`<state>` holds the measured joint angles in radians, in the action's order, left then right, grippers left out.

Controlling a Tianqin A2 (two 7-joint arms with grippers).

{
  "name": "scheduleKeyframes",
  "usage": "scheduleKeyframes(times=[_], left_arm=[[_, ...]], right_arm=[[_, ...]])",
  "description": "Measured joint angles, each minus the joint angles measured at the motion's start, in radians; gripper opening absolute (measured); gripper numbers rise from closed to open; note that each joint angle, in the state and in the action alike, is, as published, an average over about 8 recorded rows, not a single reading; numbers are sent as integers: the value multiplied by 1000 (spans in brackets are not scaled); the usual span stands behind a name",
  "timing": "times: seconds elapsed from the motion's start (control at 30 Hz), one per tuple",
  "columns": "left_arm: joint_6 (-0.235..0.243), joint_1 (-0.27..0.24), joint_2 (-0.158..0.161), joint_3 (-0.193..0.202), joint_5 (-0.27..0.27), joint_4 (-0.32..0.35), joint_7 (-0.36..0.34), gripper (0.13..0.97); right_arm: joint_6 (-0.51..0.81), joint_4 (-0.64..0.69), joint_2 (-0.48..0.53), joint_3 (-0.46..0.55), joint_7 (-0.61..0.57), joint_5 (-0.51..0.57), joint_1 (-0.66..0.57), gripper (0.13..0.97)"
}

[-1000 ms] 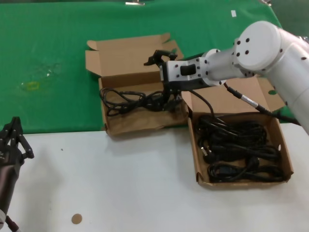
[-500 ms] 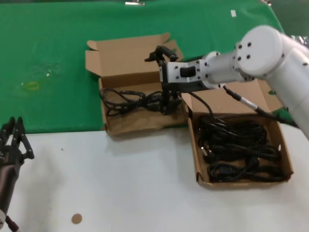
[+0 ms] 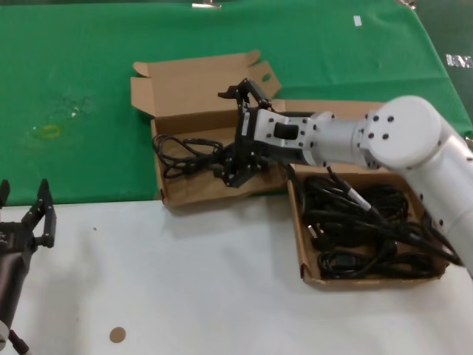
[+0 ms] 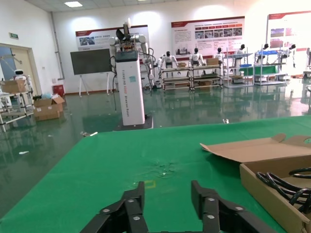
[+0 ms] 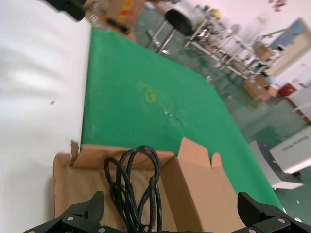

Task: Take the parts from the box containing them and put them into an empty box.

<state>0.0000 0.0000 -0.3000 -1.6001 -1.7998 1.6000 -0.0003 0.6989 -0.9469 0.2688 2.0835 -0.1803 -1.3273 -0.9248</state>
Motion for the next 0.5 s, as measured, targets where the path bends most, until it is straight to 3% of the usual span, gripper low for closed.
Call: scheduleKeyframes(times=[0.23, 0.37, 0.5], left_arm=[[0, 0, 0, 0, 0, 0, 0, 463], [0, 0, 0, 0, 0, 0, 0, 463], [0, 0, 0, 0, 0, 0, 0, 575]], right_arm=[[-82, -76, 4, -57, 21, -55, 108, 966], [-128, -119, 6, -89, 33, -87, 170, 966], [-174, -162, 8, -120, 45, -118, 231, 966]])
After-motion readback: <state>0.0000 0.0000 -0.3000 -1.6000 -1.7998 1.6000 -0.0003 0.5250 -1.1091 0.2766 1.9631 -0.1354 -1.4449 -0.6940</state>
